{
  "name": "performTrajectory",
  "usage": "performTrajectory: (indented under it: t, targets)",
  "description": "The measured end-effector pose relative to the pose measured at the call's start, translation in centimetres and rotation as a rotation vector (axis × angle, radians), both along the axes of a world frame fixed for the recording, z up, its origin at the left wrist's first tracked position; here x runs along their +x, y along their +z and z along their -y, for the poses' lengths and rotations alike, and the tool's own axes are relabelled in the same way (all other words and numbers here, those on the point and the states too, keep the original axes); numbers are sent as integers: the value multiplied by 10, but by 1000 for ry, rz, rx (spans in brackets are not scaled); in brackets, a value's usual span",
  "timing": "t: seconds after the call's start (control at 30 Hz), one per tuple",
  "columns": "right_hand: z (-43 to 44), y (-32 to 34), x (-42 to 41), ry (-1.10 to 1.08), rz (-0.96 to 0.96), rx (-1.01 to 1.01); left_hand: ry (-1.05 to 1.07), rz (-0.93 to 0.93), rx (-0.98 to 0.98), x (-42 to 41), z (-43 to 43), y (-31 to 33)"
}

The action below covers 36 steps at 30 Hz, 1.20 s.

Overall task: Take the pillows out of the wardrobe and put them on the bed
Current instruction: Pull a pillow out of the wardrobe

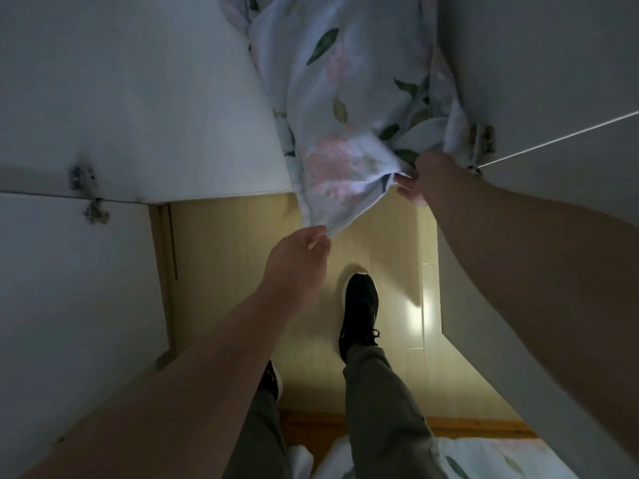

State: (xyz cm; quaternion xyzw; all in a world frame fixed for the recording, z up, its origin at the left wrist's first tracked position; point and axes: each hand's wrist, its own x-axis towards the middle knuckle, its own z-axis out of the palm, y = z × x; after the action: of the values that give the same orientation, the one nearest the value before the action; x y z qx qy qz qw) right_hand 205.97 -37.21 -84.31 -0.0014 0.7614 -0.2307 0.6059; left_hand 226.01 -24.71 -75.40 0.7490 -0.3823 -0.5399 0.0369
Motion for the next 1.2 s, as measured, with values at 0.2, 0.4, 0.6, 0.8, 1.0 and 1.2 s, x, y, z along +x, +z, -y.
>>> performTrajectory:
  t: [0.2,0.4,0.6,0.8,1.0,1.2]
  targets:
    - [-26,99,53,96,188,-88,41,23,-57,25,-2,66]
    - [-48,228,118,430,215,-307,-46,174,-197,70,-6,149]
    - [-74,350,154,732,-64,-507,-252,424,-348,126,-33,236]
    - [-139,464,165,759,-164,-593,-461,577,-474,164,-69,325]
    - [-213,563,169,831,-128,-748,-598,542,-460,185,-113,385]
    - [-270,597,174,927,-77,-838,-498,328,-458,175,-170,417]
